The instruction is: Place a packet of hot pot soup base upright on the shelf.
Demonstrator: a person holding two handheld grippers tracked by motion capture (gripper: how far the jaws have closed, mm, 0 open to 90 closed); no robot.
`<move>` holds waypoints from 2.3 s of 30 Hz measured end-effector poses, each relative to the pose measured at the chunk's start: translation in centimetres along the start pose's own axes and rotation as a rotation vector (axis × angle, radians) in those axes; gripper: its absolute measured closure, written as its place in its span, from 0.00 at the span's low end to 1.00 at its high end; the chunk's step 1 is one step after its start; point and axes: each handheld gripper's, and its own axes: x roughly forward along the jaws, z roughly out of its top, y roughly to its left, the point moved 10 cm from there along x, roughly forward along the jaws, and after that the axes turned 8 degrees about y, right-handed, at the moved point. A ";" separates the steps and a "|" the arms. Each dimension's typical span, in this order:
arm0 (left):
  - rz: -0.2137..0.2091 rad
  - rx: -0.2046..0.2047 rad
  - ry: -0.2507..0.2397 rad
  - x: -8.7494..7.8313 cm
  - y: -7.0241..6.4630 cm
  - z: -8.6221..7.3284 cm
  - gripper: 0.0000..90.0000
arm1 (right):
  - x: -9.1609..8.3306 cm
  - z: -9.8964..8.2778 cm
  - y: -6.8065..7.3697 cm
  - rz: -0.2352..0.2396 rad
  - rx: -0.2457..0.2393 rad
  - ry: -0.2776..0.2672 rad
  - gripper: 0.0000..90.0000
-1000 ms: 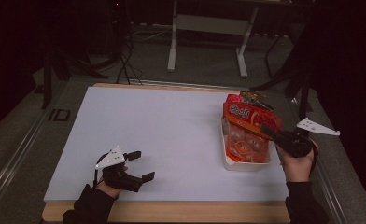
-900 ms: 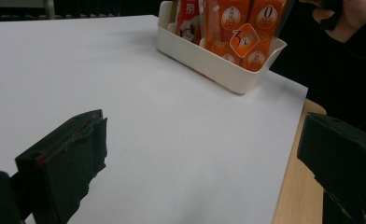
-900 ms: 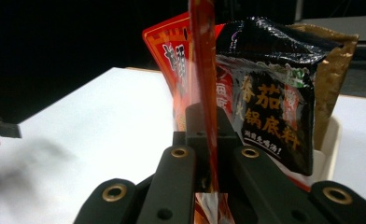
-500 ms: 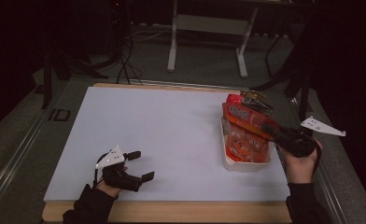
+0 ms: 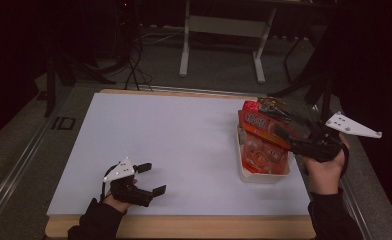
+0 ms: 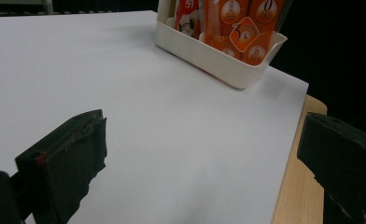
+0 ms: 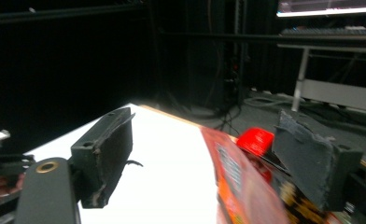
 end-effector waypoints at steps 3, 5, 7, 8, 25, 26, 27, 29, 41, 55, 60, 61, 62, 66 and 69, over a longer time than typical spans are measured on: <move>-0.001 -0.005 -0.003 -0.1 0.1 0.0 0.02 | 0.2 0.2 0.9 0.029 -0.005 0.002 0.17; 0.002 -0.005 -0.002 -0.1 0.2 -0.1 0.02 | 0.6 0.1 2.4 0.078 -0.016 0.009 0.15; 0.000 -0.007 -0.002 -0.1 0.2 -0.1 0.02 | 0.9 -0.1 3.1 0.097 -0.013 0.011 0.15; 0.000 -0.008 -0.002 -0.1 0.1 -0.1 0.02 | 1.1 -0.3 3.4 0.113 -0.009 0.018 0.15; -0.002 -0.008 -0.002 -0.1 0.1 -0.2 0.02 | 4.9 -5.9 6.8 0.221 -0.046 0.120 0.15; -0.003 -0.010 -0.004 -0.1 0.1 -0.2 0.02 | 5.4 -6.9 7.1 0.229 -0.047 0.142 0.15; -0.003 -0.011 -0.004 -0.1 0.1 -0.2 0.02 | 5.6 -7.3 7.2 0.232 -0.049 0.155 0.15; -0.004 -0.010 -0.004 -0.1 0.1 -0.2 0.02 | 6.0 -8.1 7.6 0.245 -0.050 0.170 0.15; -0.007 -0.007 -0.007 -0.2 -0.1 -0.1 0.02 | 7.1 -12.9 8.8 0.287 -0.061 0.259 0.15; -0.006 -0.002 -0.006 -0.3 -0.1 -0.2 0.02 | 6.4 -16.1 9.0 0.302 -0.055 0.309 0.16; -0.009 0.000 -0.004 -0.3 -0.2 -0.2 0.02 | 6.1 -16.9 9.0 0.309 -0.058 0.329 0.16; -0.010 0.000 -0.004 -0.3 -0.2 -0.2 0.02 | 6.0 -17.2 9.0 0.306 -0.060 0.340 0.16; -0.010 0.000 -0.004 -0.3 -0.2 -0.2 0.02 | 6.0 -17.4 9.0 0.307 -0.063 0.345 0.16; -0.013 0.000 -0.002 -0.2 -0.2 -0.3 0.02 | 5.9 -17.9 8.9 0.296 -0.075 0.364 0.16; -0.012 0.005 0.002 -0.1 -0.3 -0.4 0.02 | 5.8 -18.0 8.8 0.299 -0.067 0.365 0.16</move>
